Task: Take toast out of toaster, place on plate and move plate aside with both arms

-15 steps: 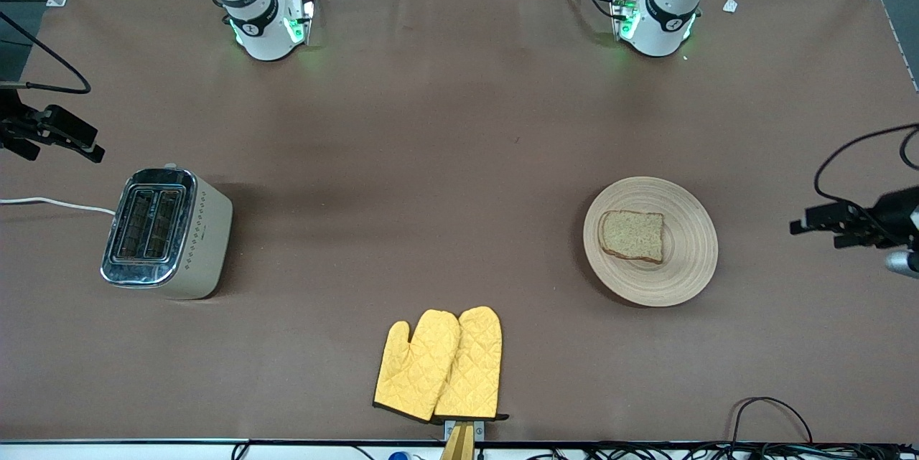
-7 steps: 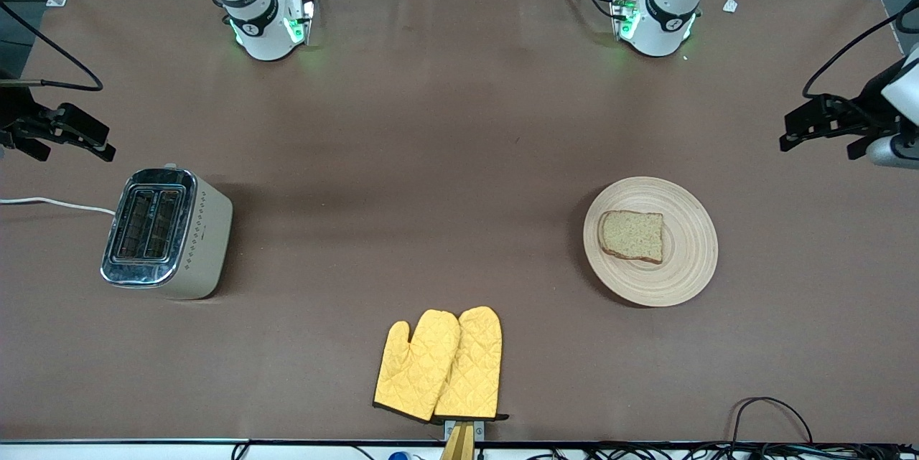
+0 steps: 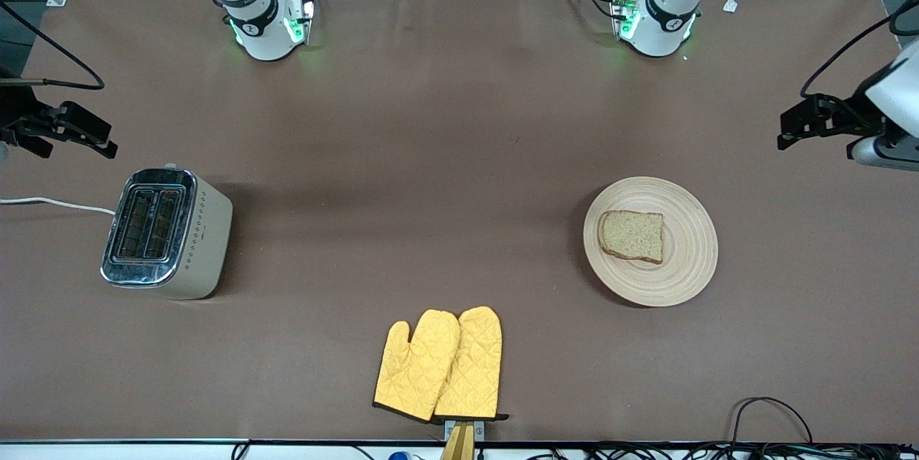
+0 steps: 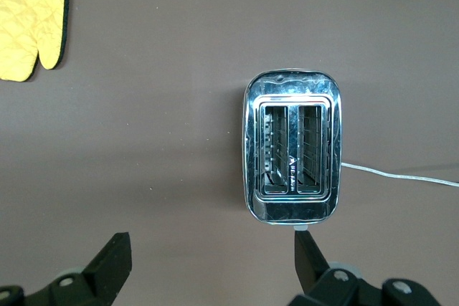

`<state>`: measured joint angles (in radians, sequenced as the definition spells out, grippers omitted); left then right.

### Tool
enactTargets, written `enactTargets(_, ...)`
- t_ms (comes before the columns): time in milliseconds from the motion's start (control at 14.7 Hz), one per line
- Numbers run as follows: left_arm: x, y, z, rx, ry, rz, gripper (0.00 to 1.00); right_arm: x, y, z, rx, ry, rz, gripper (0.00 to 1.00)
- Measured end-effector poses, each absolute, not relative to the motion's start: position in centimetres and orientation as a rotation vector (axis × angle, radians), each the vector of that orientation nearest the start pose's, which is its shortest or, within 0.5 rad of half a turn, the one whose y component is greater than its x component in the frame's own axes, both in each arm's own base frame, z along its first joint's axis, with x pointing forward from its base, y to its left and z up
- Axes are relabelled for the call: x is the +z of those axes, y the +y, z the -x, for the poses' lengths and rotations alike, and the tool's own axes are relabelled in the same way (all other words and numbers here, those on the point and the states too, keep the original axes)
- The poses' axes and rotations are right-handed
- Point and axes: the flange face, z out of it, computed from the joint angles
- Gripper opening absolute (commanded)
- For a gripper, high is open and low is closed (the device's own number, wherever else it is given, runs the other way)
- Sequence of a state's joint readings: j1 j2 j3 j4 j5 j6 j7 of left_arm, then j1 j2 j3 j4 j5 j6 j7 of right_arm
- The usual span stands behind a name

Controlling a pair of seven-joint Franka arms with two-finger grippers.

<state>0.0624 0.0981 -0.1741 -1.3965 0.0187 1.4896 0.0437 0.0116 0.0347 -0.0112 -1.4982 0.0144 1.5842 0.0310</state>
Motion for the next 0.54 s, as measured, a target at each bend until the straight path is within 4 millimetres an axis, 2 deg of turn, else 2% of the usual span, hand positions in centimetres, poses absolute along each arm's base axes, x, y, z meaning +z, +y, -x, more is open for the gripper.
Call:
enactTargets(204, 65.8, -5.2, -56.5, -0.054, 0.205, 3.135, 1.0, 64.0, 0.3, -56.7, -0.073, 0.044, 3.126, 1.0)
enactTargets(544, 64.9, -5.0, -54.7, -0.097, 0.185, 3.128, 1.0, 64.0, 1.4, -56.7, -0.072, 0.013, 3.125, 1.0)
